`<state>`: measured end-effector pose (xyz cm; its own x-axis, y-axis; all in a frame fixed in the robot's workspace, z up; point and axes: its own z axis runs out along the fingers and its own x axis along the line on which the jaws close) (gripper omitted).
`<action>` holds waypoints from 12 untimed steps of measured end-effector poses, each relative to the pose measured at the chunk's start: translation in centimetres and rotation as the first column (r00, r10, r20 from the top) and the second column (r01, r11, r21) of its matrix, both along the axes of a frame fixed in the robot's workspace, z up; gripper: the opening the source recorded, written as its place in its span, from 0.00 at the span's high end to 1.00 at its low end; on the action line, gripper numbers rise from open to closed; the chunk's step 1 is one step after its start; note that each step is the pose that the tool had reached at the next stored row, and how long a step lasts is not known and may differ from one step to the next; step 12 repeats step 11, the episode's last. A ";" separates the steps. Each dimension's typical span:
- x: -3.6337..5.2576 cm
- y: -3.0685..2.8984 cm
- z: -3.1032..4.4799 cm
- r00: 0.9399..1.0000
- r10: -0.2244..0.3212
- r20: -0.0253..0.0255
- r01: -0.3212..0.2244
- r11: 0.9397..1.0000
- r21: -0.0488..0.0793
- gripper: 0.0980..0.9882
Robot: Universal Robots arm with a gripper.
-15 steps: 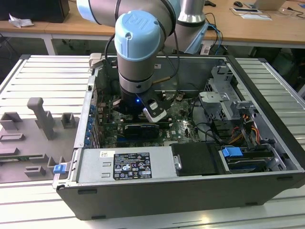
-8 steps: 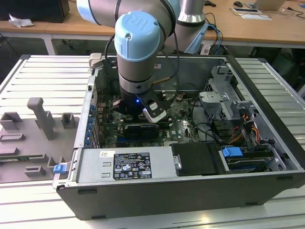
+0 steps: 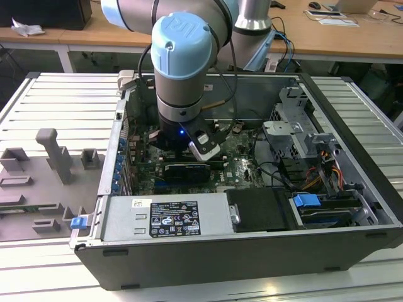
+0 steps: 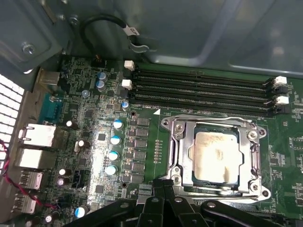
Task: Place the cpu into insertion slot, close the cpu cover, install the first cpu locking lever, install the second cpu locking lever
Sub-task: 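Install the second cpu locking lever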
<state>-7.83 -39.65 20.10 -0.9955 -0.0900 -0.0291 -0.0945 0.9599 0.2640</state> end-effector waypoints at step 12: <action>0.00 0.01 0.77 1.000 0.000 0.000 0.000 1.000 0.000 0.99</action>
